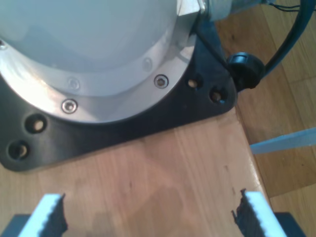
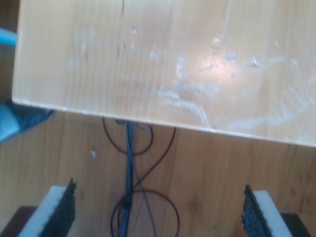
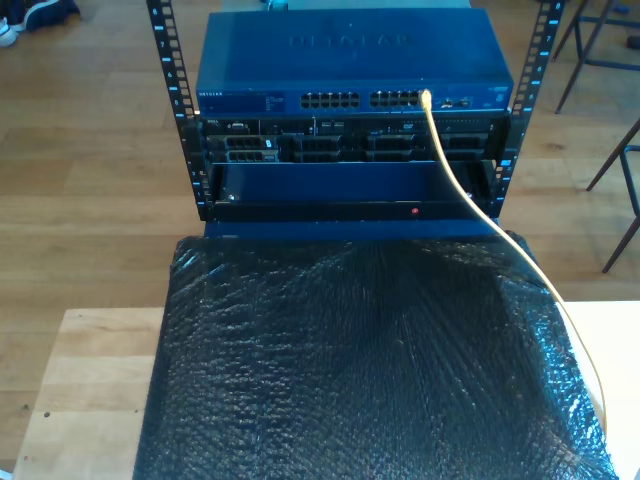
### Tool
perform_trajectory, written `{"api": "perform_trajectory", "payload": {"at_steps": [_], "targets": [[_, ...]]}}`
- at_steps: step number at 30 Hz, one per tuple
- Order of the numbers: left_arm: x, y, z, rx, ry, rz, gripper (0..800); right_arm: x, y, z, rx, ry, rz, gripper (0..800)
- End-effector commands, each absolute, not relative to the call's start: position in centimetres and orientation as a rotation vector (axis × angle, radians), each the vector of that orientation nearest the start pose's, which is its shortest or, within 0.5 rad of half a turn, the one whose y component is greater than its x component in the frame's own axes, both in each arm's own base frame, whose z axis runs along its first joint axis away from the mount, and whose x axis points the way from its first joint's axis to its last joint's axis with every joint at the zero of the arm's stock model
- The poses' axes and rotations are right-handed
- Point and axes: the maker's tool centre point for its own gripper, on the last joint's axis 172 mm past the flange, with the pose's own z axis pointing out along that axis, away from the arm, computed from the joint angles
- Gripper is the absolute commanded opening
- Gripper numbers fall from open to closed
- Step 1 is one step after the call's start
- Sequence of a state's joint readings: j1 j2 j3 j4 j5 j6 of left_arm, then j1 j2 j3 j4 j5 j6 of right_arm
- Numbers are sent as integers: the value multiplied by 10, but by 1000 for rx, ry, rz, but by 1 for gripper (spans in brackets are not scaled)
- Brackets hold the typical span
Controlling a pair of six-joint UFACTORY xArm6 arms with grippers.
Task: Grab the cable and plug it in
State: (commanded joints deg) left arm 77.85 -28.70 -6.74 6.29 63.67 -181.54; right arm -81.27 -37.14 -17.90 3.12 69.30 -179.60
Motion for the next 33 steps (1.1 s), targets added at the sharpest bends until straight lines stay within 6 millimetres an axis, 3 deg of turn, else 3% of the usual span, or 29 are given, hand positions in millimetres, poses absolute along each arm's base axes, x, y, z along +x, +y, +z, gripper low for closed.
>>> {"api": "perform_trajectory", "payload": {"at_steps": [4, 10, 13, 17, 31, 33], "targets": [[2, 115, 36, -2168, 2816, -431, 800, 39, -183, 99, 2196, 2473, 362, 790], [1, 115, 36, -2168, 2817, -433, 800, 31, -179, 88, 2181, 2494, 300, 791], [1, 115, 36, -2168, 2817, -433, 800, 28, -166, 74, 2190, 2502, 309, 792], [2, 115, 36, -2168, 2816, -431, 800, 29, -175, 63, 2168, 2473, 248, 792], [2, 115, 36, -2168, 2816, -431, 800, 26, -162, 30, 2161, 2463, 220, 792], [2, 115, 36, -2166, 2818, -431, 800, 27, -167, 27, 2148, 2447, 187, 792]]}}
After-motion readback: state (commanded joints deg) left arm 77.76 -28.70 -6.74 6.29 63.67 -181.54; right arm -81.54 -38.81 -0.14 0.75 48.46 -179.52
